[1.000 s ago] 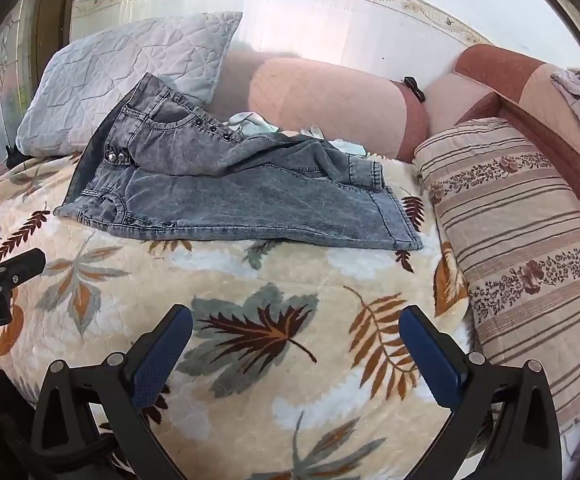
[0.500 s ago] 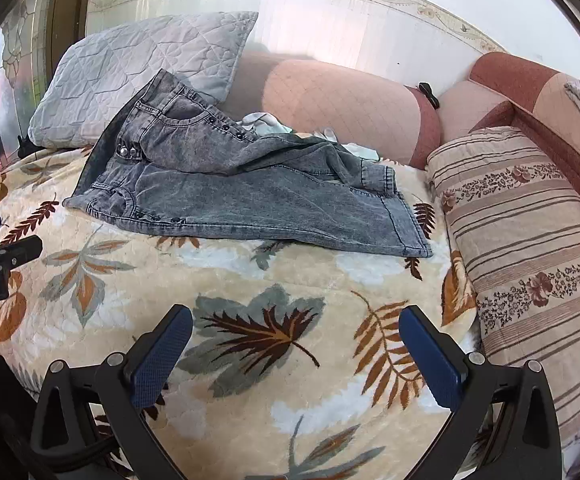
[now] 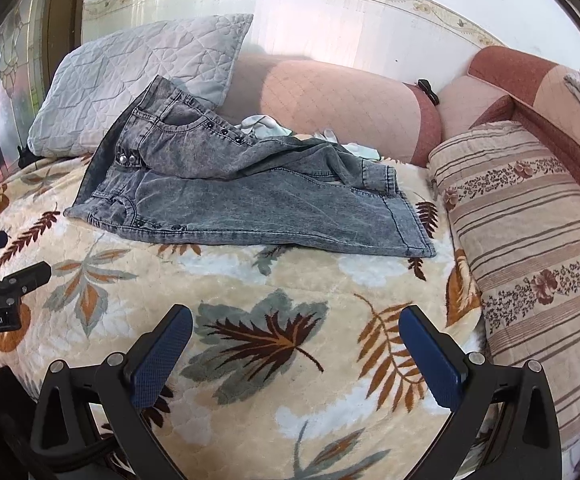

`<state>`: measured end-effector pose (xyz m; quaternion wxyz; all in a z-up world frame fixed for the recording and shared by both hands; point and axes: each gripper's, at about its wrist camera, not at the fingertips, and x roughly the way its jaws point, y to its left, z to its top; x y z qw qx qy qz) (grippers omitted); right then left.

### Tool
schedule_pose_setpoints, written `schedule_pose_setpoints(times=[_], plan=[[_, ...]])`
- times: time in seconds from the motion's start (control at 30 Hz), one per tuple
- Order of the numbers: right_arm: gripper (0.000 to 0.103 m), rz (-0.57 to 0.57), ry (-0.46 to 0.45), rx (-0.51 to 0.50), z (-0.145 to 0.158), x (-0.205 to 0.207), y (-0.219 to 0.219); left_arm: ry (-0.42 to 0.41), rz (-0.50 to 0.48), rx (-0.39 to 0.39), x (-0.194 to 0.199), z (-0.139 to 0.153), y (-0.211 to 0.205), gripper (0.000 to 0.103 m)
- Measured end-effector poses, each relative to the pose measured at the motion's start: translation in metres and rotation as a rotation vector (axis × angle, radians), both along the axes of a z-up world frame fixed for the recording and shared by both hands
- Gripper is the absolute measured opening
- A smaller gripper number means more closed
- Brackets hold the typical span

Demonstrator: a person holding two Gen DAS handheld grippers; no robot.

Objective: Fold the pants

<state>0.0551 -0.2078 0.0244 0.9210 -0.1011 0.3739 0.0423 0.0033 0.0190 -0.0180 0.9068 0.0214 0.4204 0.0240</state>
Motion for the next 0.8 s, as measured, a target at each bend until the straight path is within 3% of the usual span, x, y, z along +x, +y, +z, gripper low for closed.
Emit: schedule_pose_setpoints(times=[0.8], plan=[[0.103, -0.003, -0.008, 0.008, 0.004, -0.020, 0.001, -0.018, -0.028, -0.001, -0.018, 0.007, -0.008, 0.103]])
